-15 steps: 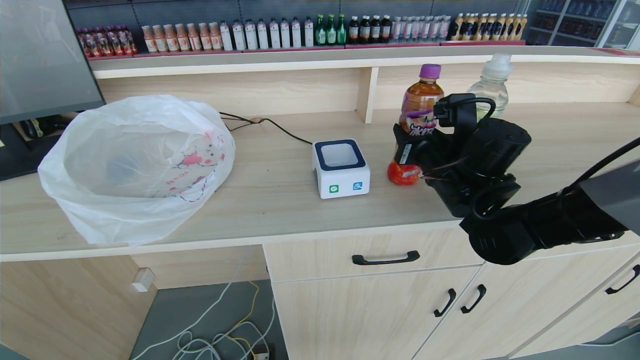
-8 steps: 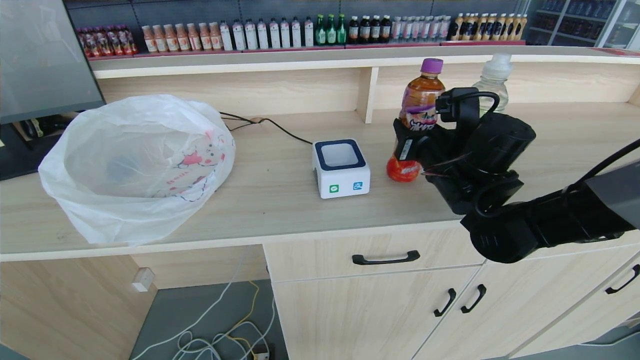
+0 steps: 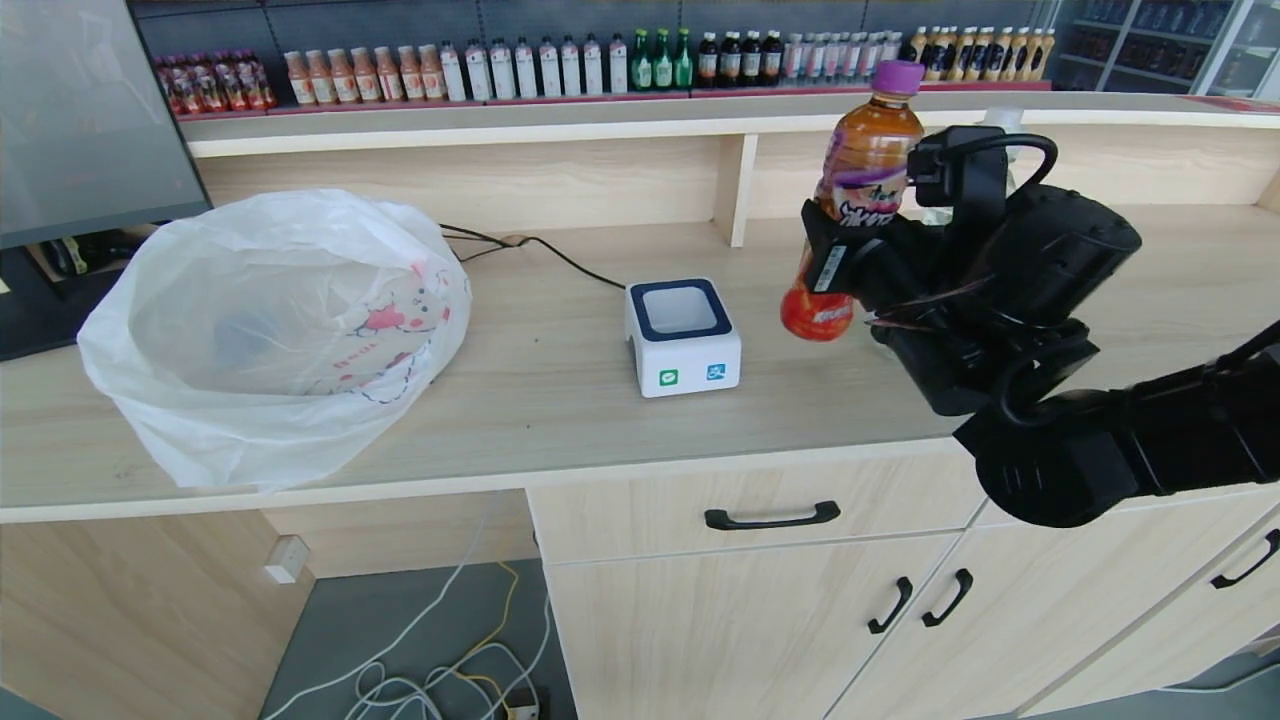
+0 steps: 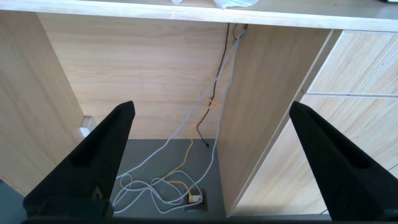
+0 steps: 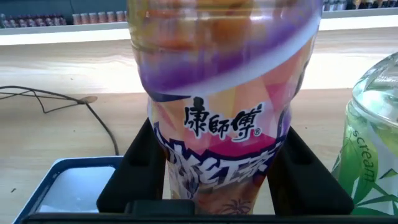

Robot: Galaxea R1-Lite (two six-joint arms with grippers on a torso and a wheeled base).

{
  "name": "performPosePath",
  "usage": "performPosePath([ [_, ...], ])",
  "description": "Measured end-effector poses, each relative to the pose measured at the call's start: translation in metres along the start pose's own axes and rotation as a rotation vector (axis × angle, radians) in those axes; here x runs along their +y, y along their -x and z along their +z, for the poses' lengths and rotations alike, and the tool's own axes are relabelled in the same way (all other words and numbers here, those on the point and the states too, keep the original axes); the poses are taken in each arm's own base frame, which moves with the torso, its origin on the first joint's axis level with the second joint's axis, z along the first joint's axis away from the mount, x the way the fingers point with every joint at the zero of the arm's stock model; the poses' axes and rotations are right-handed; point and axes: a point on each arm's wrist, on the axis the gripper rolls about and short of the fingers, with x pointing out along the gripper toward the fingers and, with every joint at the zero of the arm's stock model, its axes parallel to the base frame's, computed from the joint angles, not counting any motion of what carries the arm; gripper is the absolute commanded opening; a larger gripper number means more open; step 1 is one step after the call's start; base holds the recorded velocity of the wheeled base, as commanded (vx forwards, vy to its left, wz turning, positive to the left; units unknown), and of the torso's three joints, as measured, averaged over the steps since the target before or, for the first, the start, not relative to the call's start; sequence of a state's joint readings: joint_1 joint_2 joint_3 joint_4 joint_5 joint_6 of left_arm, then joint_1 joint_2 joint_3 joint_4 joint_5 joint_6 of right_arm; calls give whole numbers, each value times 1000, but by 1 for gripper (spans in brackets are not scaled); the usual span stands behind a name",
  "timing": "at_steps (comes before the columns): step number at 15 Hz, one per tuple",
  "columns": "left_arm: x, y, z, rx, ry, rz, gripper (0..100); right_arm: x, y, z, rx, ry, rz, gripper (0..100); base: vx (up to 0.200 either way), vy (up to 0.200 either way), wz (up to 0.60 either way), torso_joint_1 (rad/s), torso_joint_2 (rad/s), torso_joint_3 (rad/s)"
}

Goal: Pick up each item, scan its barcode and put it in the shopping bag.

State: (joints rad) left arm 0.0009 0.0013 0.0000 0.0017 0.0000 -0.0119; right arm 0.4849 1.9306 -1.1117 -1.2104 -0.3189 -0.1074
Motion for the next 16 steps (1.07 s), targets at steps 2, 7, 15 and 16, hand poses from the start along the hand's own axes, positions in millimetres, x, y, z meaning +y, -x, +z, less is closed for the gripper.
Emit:
performPosePath([
  [2, 0, 0, 0, 0, 0, 0, 100, -5, 14, 7, 13, 21, 0, 0, 0, 0, 0, 0, 0, 0],
  [7, 0, 0, 0, 0, 0, 0, 100, -13, 68, 37, 36, 41, -18, 0, 0, 0, 0, 0, 0, 0],
  [15, 0, 0, 0, 0, 0, 0, 100, -26, 138, 64, 35, 16, 18, 0, 0, 0, 0, 0, 0, 0],
  [16, 0, 0, 0, 0, 0, 0, 100, -26, 143, 66, 32, 11, 31, 0, 0, 0, 0, 0, 0, 0],
])
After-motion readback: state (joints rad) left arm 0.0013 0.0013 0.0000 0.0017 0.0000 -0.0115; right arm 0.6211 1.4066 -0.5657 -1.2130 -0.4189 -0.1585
